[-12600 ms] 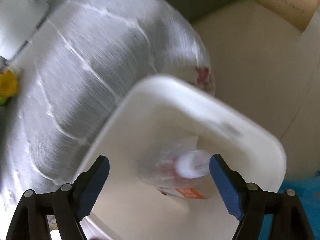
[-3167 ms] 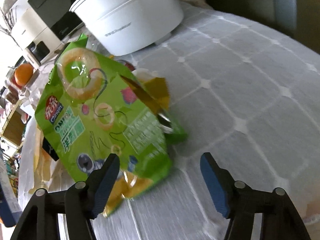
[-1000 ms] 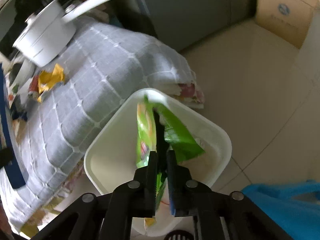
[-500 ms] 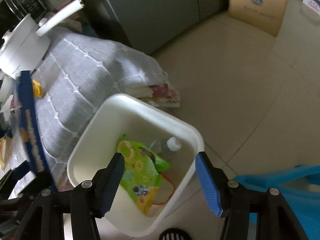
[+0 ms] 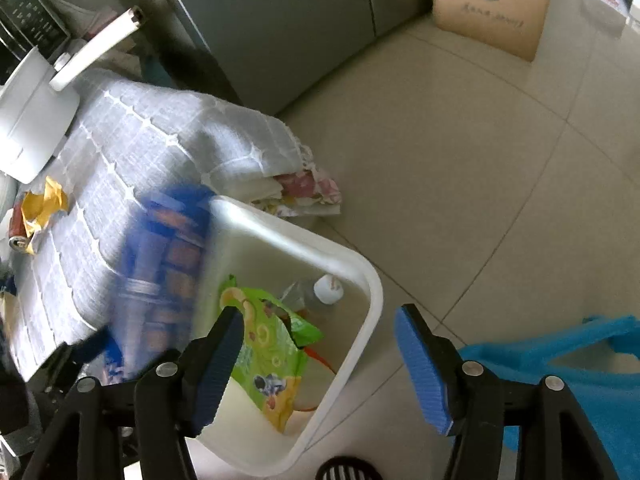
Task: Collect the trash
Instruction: 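Carry the blue biscuit box over the bin and open the left tool, then grasp the cream bread packet with the left tool while the right tool grasps the yellow wrapper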
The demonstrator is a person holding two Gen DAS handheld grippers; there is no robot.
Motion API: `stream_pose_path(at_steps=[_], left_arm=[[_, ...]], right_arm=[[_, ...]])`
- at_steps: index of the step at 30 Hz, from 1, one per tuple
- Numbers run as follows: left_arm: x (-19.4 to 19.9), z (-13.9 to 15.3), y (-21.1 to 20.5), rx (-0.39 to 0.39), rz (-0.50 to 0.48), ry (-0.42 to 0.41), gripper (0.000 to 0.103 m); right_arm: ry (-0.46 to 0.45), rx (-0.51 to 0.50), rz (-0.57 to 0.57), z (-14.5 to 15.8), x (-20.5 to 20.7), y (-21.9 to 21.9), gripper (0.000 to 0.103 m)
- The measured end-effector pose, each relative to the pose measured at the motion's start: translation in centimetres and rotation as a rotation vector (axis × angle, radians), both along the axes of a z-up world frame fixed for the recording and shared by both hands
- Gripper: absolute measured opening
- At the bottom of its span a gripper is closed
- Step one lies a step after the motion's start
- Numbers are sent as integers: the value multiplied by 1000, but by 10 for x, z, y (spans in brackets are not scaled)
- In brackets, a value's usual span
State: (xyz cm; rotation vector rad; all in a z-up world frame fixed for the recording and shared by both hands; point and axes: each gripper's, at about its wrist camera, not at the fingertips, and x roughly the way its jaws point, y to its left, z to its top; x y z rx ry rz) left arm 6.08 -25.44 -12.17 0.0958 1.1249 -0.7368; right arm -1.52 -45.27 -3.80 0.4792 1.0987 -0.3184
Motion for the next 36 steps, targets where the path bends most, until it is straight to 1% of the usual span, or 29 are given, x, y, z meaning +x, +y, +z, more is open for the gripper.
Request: stream_pose_path(at_steps=[8, 12, 16, 18, 20, 23, 26, 27, 31, 36], left_arm=[[2, 3, 19, 14, 18, 29, 103], [-2, 14, 48, 5, 54, 11, 103], [0, 27, 83, 33, 95, -37, 103], [3, 31, 105, 47, 129, -66, 103], [7, 35, 122, 51, 164, -77, 103], [13, 42, 155, 20, 239, -84, 103], [20, 56, 191, -3, 345, -136, 103], [21, 59, 199, -2, 365, -147, 103], [30, 70, 236, 20, 454, -191, 103], [46, 72, 279, 64, 514, -174, 103]], right_arm=[[12, -5, 12, -1, 4, 5, 74], [14, -15, 27, -1, 6, 11, 77], [19, -38, 58, -2, 12, 19, 78], [21, -44, 64, -3, 15, 24, 79], [23, -42, 73, -5, 21, 30, 79], [21, -47, 102, -7, 32, 44, 80], [13, -44, 136, -9, 44, 60, 81], [10, -42, 147, -9, 48, 66, 81], [-2, -38, 189, -13, 69, 94, 82], [-15, -43, 254, -19, 97, 131, 82]])
